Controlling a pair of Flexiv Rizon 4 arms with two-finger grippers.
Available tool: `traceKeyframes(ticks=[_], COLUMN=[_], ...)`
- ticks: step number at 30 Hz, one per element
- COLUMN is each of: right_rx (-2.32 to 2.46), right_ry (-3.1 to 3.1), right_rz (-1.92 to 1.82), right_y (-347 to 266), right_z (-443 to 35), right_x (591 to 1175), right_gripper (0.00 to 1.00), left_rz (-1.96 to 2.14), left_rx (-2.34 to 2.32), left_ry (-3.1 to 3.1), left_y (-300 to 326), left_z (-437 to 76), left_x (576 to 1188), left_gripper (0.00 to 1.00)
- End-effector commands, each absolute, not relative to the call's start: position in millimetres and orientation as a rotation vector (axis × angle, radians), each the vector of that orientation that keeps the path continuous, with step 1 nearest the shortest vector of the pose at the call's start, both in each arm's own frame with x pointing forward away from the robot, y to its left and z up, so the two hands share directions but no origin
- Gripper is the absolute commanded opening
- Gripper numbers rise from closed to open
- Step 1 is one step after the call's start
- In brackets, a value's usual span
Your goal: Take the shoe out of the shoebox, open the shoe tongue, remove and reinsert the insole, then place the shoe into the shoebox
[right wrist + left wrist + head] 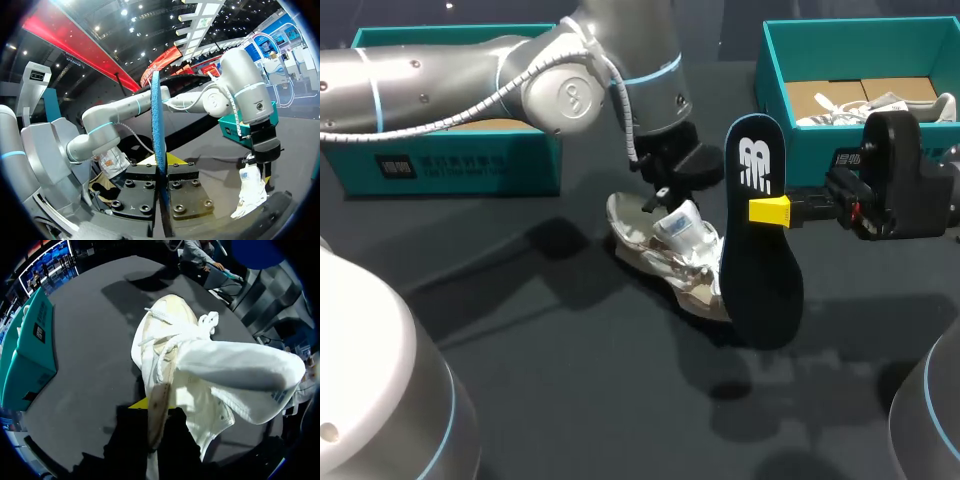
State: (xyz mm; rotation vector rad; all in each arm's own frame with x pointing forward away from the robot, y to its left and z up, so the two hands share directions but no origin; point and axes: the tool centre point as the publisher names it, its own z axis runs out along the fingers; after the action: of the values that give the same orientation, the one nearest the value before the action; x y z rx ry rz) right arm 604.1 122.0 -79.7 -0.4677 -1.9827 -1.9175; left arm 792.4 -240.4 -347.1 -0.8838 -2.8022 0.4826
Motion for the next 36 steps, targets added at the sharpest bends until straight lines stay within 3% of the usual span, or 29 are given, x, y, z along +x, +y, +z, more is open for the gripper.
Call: traceKeyframes(ticks=[1,5,19,36], right_rx=[-0.47,-0.47,-0.47,-0.47], right_ry=[-1.984,-1.984,-1.984,-1.984], right_rz=[-1.916,-1.916,-1.916,-1.916], right_y=[123,123,123,123], right_z=[-80,-80,-80,-80], right_x=[604,604,604,604], right_gripper=[0.0,0.0,0.0,0.0], left_rz=[0.484,0.484,0.161,0.085], left_rx=[-0.884,-0.884,-1.677,-2.124], left_ry=[-2.805,-2.805,-2.508,-2.192], left_y=[-239,-239,-241,-238], left_z=[-346,-346,-312,-328], left_x=[791,791,791,774], left_gripper=[0.0,0.0,0.0,0.0])
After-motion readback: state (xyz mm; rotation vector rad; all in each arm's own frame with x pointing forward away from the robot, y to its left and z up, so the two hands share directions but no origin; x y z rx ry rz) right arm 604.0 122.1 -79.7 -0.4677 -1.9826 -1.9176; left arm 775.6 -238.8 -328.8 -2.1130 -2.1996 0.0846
